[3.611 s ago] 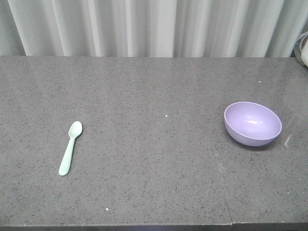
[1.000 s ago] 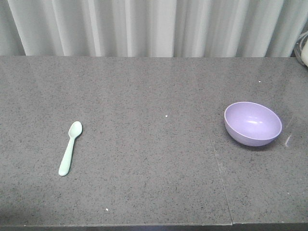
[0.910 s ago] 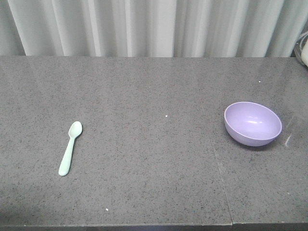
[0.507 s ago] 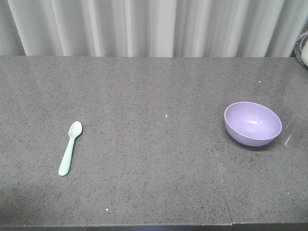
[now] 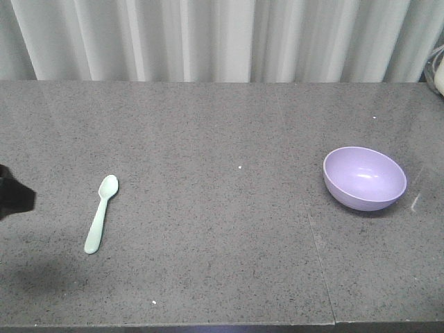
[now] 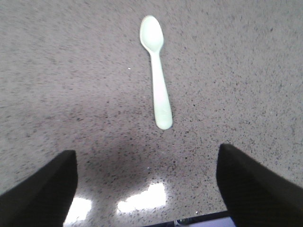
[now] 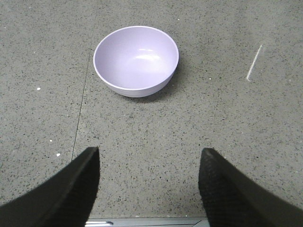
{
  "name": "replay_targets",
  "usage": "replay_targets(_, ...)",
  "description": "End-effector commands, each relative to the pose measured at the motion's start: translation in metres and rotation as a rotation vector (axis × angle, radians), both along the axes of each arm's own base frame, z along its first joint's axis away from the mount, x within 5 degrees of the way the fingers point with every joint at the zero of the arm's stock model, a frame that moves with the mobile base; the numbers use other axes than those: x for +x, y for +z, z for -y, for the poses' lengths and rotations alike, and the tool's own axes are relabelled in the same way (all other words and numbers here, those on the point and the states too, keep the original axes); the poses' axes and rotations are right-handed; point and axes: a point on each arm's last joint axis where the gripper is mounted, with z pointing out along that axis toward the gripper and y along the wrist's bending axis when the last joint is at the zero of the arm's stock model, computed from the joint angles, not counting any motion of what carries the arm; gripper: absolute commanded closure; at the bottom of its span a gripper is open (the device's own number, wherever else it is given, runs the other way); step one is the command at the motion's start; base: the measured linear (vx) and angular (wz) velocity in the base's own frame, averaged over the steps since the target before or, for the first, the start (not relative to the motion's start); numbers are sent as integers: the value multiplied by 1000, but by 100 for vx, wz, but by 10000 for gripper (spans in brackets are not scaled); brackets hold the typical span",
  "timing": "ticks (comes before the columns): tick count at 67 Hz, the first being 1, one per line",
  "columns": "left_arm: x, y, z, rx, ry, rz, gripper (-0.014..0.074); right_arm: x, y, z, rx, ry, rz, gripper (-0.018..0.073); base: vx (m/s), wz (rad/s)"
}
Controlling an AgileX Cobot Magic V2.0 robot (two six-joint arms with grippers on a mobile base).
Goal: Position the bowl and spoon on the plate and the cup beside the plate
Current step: 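Lower the left gripper onto the green spoon handle and close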
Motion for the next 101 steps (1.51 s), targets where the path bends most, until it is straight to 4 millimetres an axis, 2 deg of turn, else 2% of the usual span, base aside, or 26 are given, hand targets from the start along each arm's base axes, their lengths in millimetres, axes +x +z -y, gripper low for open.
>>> replay_targets(1,19,5,11,-35,-19,60,34,4,13,0,-5,4,84,105,0,0)
replay_targets(30,106,-13,51,43,-39,-20,42,4,13,0,-5,4,85,105,0,0)
replay_targets(44,131,-34,67,85,-44,-72,42,4,13,0,-5,4,85,105,0,0)
replay_targets(62,150,-68,73,91,-25,-152,42,4,13,0,-5,3,85,105,0,0)
replay_targets(101,165,-101,77,87,18,-215,42,4,13,0,-5,3,85,105,0,0)
